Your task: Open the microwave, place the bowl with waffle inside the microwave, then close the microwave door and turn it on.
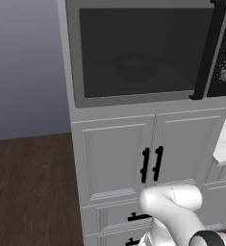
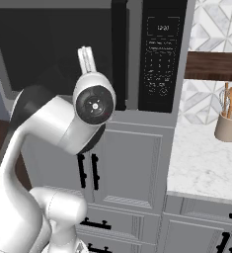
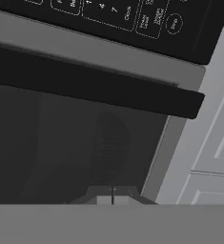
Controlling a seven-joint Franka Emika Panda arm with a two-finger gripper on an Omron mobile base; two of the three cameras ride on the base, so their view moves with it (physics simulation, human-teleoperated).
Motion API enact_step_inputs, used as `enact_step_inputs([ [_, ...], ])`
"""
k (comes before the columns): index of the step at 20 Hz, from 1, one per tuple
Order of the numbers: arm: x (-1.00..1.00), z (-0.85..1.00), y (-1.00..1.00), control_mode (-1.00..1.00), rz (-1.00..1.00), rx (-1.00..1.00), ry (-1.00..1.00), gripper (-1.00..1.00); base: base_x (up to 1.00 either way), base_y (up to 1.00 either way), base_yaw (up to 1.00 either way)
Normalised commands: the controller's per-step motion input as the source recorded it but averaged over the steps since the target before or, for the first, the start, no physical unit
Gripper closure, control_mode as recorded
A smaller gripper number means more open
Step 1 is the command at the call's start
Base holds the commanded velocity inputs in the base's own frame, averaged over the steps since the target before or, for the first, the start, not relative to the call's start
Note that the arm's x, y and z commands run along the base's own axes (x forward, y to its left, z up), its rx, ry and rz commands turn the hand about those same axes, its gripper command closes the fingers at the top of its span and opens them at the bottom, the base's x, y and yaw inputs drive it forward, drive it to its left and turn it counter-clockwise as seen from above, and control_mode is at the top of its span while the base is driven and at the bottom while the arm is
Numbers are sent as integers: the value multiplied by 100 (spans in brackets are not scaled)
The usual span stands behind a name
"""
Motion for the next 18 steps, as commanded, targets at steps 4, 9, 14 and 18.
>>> enact_step_inputs([
  [4, -20, -20, -61, -100, 0, 10, -1, 100, 0, 0, 0],
  [9, -5, -49, -56, -100, -3, 3, -8, 100, 0, 0, 0],
  [14, 0, -16, -61, -100, -1, 0, 0, 100, 0, 0, 0],
  [18, 2, -17, -12, -100, 0, 0, 0, 100, 0, 0, 0],
])
